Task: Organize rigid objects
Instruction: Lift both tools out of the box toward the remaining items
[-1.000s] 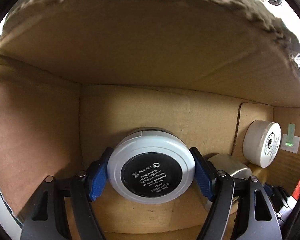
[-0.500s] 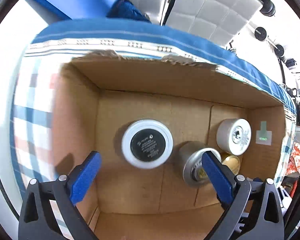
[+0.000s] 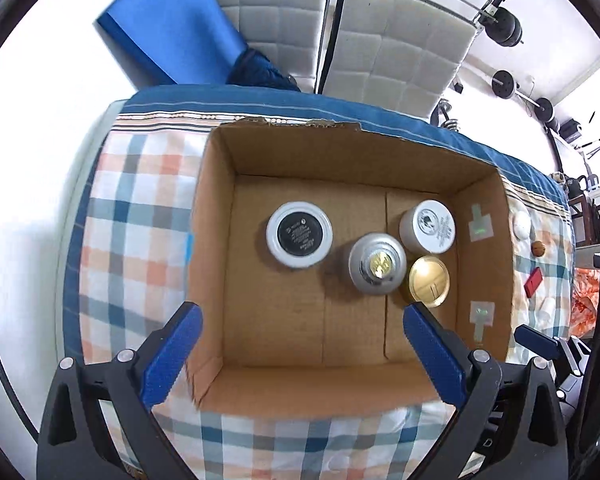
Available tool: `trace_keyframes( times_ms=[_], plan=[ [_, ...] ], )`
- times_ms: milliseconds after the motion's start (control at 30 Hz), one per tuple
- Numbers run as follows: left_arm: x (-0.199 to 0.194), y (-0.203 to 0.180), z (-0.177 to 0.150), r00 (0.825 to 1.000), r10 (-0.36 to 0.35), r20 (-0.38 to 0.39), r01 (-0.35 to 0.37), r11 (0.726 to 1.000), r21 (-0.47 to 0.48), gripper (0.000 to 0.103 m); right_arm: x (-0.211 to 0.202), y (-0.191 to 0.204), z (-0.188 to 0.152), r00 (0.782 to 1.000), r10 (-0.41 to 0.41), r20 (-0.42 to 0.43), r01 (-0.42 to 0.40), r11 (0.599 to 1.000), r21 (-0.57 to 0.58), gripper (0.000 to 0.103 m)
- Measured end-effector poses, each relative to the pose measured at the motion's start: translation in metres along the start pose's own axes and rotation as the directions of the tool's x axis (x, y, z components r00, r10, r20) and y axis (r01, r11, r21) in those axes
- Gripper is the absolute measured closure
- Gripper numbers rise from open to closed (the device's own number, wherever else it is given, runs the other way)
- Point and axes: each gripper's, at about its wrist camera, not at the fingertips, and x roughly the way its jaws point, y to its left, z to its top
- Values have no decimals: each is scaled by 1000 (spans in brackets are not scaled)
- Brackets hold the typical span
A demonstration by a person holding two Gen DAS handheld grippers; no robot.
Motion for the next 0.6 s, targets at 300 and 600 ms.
trace_keyframes(
  times_ms=[300,600],
  plan=[
    [-43,-11,-33,998,18,68,-20,999,29,0,-57,-6,-39,996,15,93,-14,1000,-18,0],
    [-73,-27,-56,995,16,96,-21,999,47,0,-89,-21,-64,989,69,128,-64,997,-37,0]
  ],
)
